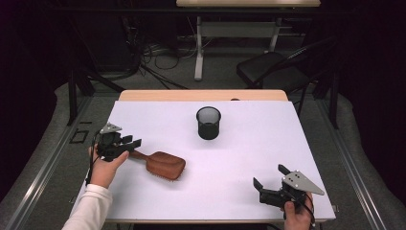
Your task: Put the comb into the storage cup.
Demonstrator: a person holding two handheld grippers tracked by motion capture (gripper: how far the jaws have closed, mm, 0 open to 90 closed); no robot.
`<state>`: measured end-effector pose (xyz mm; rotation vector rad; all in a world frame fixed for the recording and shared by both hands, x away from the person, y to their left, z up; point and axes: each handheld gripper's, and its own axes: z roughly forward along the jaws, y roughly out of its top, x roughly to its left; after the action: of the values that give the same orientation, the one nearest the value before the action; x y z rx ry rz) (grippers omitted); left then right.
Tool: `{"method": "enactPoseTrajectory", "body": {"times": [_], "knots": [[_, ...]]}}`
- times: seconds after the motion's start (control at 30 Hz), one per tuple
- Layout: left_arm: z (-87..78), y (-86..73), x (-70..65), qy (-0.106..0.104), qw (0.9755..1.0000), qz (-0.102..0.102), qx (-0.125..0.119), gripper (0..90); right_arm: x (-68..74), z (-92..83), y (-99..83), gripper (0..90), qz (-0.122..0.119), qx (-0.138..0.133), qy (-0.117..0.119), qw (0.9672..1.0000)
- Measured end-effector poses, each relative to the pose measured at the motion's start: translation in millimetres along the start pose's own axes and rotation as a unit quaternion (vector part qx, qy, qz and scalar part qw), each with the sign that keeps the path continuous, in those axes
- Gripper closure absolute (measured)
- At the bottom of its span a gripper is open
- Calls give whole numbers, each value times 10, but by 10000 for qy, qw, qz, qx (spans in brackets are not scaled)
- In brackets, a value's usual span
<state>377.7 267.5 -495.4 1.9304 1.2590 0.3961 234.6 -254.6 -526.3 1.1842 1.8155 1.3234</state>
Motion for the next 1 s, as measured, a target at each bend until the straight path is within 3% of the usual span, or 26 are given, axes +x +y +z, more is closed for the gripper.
{"method": "enactPoseTrajectory", "body": {"times": [0.3, 0.53, 0.73, 1.0], "knots": [[119, -59, 64, 89, 9994, -309, 140, 594, -2, 9, -4, 25, 30, 18, 21, 10000], [201, -54, 79, 101, 9991, -277, 320, 658, -9, 10, -6, 32, 19, 67, 26, 10000], [309, -63, 62, 205, 9979, -187, 586, 774, -9, 14, -7, 39, 21, 69, 29, 10000], [392, -72, 47, 343, 9967, -174, 719, 899, -13, 17, -10, 45, 28, 81, 19, 10000]]}}
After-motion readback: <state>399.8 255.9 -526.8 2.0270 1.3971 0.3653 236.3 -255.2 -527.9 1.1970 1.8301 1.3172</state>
